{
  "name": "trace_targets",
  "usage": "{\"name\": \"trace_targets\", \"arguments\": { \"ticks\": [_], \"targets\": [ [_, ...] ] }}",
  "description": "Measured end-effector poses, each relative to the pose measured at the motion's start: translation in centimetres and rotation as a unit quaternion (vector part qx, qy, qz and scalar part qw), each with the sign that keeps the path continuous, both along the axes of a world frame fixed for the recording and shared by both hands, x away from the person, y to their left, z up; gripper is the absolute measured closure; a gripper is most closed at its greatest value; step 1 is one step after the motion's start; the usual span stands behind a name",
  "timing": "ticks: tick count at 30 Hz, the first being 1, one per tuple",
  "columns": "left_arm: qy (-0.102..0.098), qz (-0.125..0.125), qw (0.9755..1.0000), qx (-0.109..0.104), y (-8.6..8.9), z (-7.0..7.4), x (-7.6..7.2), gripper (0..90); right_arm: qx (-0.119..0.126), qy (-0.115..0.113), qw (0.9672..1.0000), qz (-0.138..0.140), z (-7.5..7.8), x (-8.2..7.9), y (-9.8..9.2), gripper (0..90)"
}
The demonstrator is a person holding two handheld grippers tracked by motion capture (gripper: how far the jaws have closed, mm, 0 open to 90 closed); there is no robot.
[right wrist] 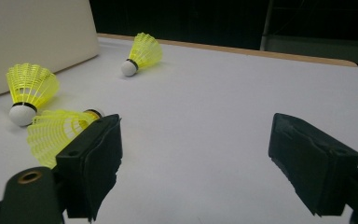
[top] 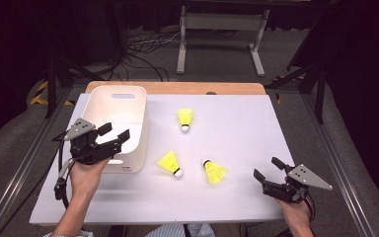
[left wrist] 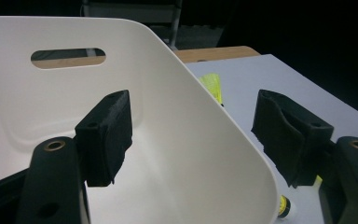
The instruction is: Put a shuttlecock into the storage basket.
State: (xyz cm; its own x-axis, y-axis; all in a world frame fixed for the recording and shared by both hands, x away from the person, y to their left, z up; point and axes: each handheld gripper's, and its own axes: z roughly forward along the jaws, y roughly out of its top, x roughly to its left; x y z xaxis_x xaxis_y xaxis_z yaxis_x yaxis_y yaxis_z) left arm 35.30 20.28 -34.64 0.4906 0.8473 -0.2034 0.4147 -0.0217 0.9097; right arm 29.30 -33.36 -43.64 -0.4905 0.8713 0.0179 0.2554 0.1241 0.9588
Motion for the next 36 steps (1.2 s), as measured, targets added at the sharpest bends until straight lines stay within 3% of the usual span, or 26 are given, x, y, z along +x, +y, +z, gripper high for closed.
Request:
{"name": "trace_targets", "arguments": {
  "ticks": [36],
  "targets": [
    [0.006,-0.043,0.9989,0.015,-4.1,-0.1,1.2,29.2,0.000,0.000,1.0000,0.003,0.0,0.0,0.0,18.0]
  ]
}}
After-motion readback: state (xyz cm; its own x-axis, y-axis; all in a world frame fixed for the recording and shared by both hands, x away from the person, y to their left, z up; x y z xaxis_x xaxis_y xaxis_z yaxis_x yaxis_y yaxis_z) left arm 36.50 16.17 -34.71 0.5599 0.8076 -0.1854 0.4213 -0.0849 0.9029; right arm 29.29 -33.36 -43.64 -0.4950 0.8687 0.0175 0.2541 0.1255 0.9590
